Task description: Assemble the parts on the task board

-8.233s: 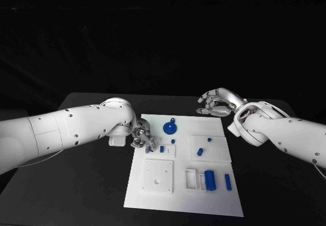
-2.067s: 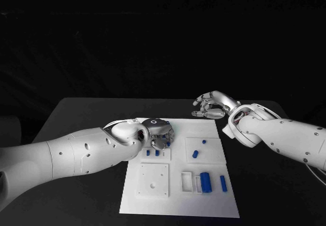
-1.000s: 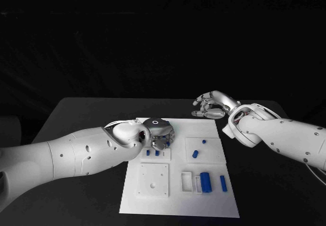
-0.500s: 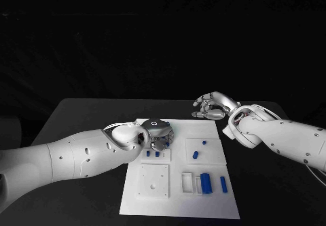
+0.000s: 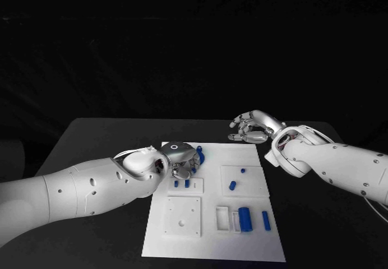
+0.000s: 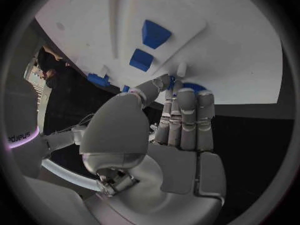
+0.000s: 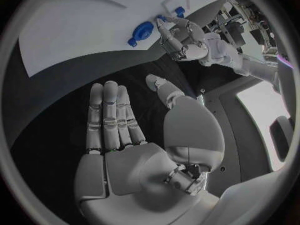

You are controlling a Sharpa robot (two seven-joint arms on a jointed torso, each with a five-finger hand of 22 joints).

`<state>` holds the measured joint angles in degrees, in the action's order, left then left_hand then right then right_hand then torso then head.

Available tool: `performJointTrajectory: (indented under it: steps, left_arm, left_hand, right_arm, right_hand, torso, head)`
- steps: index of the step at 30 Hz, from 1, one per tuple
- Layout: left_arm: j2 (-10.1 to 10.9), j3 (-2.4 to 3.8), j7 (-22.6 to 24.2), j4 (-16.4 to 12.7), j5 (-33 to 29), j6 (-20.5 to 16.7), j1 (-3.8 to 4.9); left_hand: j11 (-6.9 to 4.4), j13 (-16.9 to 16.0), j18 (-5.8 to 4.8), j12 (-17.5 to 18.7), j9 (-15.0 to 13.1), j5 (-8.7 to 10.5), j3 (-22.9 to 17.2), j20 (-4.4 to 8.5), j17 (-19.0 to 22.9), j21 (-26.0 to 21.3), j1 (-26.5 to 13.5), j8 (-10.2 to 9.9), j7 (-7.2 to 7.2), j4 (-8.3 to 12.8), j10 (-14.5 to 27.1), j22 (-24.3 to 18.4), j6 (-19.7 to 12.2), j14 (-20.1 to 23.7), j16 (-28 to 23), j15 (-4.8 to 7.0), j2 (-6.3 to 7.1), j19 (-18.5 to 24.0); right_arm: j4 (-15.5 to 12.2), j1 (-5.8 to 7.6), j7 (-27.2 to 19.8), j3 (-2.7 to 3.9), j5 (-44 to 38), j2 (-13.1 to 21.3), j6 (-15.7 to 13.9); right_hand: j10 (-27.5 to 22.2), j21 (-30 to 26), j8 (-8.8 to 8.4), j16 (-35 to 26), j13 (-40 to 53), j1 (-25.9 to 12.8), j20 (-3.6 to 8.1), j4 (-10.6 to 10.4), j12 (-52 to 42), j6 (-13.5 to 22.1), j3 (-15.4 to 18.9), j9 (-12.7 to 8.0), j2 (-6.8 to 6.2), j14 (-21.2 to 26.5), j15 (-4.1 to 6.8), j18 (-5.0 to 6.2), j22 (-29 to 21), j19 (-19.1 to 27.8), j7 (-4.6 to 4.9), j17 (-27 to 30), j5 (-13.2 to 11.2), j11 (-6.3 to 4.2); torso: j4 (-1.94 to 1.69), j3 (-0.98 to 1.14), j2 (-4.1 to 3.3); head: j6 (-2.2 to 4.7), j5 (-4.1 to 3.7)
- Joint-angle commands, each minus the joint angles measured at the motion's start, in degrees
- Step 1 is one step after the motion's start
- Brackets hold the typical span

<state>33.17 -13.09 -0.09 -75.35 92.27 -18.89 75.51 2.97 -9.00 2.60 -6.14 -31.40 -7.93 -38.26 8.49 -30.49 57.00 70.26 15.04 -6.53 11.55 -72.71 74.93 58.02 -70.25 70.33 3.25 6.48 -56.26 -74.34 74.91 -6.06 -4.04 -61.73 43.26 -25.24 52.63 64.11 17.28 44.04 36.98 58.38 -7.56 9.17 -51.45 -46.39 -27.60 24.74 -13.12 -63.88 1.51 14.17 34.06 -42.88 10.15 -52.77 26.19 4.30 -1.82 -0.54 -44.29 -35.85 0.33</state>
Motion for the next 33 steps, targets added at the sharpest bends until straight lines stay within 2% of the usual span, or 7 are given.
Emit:
performJointTrajectory:
  steps: [1, 2, 5, 9, 13, 23, 33]
  left_arm:
    - [0.8, 0.58, 0.1, -1.3, -3.6, -0.8, -0.04]
    - [1.0, 1.48, -0.5, -1.4, -4.0, 0.2, -0.06]
    - [2.3, 1.88, -0.7, -2.6, -4.4, 0.7, -0.06]
    - [3.9, 3.14, -0.8, -3.7, -4.6, 0.6, -0.06]
    - [5.5, 3.82, -1.2, -4.8, -4.7, 1.0, -0.06]
    - [7.6, 3.84, -1.8, -5.3, -4.7, 2.5, -0.13]
    - [7.4, 3.80, -1.5, -5.0, -4.9, 2.9, -1.24]
  left_hand:
    - [0.30, 0.0, 4.59, -0.1, 0.1, -0.09, -0.3, 0.37, -0.1, 0.3, -0.2, 0.2, -0.03, 0.1, -0.5, 1.0, 0.4, -0.4, 0.4, -0.01, 0.12, -0.5]
    - [0.31, 0.0, 4.61, -0.1, 0.1, -0.04, -0.3, 0.37, -0.1, 0.3, -0.2, 0.2, -0.04, 0.0, -0.5, 1.0, 0.3, -0.5, 0.4, -0.02, 0.17, -0.5]
    - [0.32, 0.0, 4.65, 0.0, 0.2, 0.05, -0.3, 0.38, -0.1, 0.4, -0.1, 0.2, -0.07, 0.1, -0.4, 1.0, 0.2, -0.5, 0.5, -0.03, 0.14, -0.6]
    - [0.32, 0.0, 4.67, 0.1, 0.2, 0.03, -0.4, 0.38, -0.1, 0.4, -0.1, 0.2, -0.07, 0.1, -0.4, 1.0, 0.2, -0.6, 0.5, -0.03, 0.15, -0.6]
    - [0.32, 0.0, 4.68, 0.1, 0.2, 0.08, -0.3, 0.37, -0.1, 0.4, -0.1, 0.2, -0.07, 0.1, -0.5, 1.0, 0.2, -0.6, 0.5, -0.03, 0.25, -0.6]
    - [0.37, 0.1, 4.72, 0.3, 0.3, 0.36, -0.4, 0.34, -0.1, 0.5, 0.0, 0.1, -0.12, 0.2, -0.4, 1.0, 0.1, -0.6, 0.6, -0.07, 0.45, -0.6]
    - [0.41, 0.1, 4.74, 0.4, 0.4, 0.51, -0.4, 0.30, -0.1, 0.5, 0.0, 0.1, -0.16, 0.2, -0.3, 1.0, 0.0, -0.6, 0.6, -0.11, 0.56, -0.6]
  right_arm:
    - [-0.1, -0.05, -0.5, 0.01, -0.1, 0.0, 0.5]
    - [-0.1, -0.06, -0.6, 0.01, -0.1, 0.0, 0.5]
    - [-0.1, -0.10, -0.5, 0.01, -0.1, 0.1, 0.5]
    - [-0.1, -0.11, -0.5, 0.01, -0.1, 0.2, 0.5]
    - [-0.1, -0.13, -0.6, 0.01, -0.1, 0.2, 0.6]
    - [-0.2, -0.18, -0.5, 0.01, -0.1, 0.3, 0.6]
    - [-0.2, -0.25, -0.6, 0.01, -0.1, 0.2, 0.6]
  right_hand:
    - [-0.5, -0.4, 0.31, -0.3, -0.1, -0.2, -0.28, -0.1, -0.4, 0.0, 0.0, -0.1, 0.41, -0.4, -0.11, 0.83, 0.1, 0.0, 0.31, -0.1, 0.2, -0.08]
    - [-0.5, -0.4, 0.31, -0.3, -0.1, -0.2, -0.28, -0.1, -0.4, 0.0, 0.0, -0.1, 0.41, -0.4, -0.11, 0.83, 0.1, 0.0, 0.31, -0.1, 0.2, -0.08]
    - [-0.5, -0.4, 0.31, -0.3, -0.1, -0.2, -0.28, -0.1, -0.4, 0.0, 0.0, -0.1, 0.41, -0.4, -0.11, 0.83, 0.1, 0.0, 0.31, -0.1, 0.2, -0.08]
    - [-0.5, -0.4, 0.31, -0.4, -0.1, -0.2, -0.28, -0.1, -0.4, 0.0, 0.0, -0.1, 0.41, -0.4, -0.11, 0.83, 0.1, 0.0, 0.30, -0.1, 0.2, -0.08]
    - [-0.5, -0.4, 0.31, -0.4, -0.1, -0.2, -0.28, -0.1, -0.4, 0.0, 0.0, -0.1, 0.42, -0.4, -0.11, 0.83, 0.1, 0.0, 0.30, -0.1, 0.2, -0.08]
    - [-0.5, -0.4, 0.31, -0.4, -0.2, -0.1, -0.27, -0.1, -0.4, 0.0, 0.0, -0.1, 0.42, -0.4, -0.11, 0.83, 0.2, 0.0, 0.30, -0.1, 0.2, -0.08]
    - [-0.5, -0.4, 0.31, -0.4, -0.2, -0.1, -0.27, -0.1, -0.4, 0.0, 0.0, -0.1, 0.43, -0.4, -0.11, 0.83, 0.2, 0.0, 0.30, -0.1, 0.2, -0.08]
  torso:
    - [-0.01, 0.02, 0.01]
    - [-0.01, 0.02, 0.00]
    - [0.03, -0.02, -0.02]
    - [-0.05, 0.01, 0.03]
    - [-0.09, 0.01, 0.05]
    - [-0.04, 0.00, -0.02]
    - [0.02, 0.00, 0.00]
  head:
    - [-0.02, 0.08]
    - [0.02, 0.12]
    - [0.08, 0.15]
    - [0.00, 0.11]
    - [0.04, 0.10]
    - [-0.07, 0.12]
    - [-0.12, 0.30]
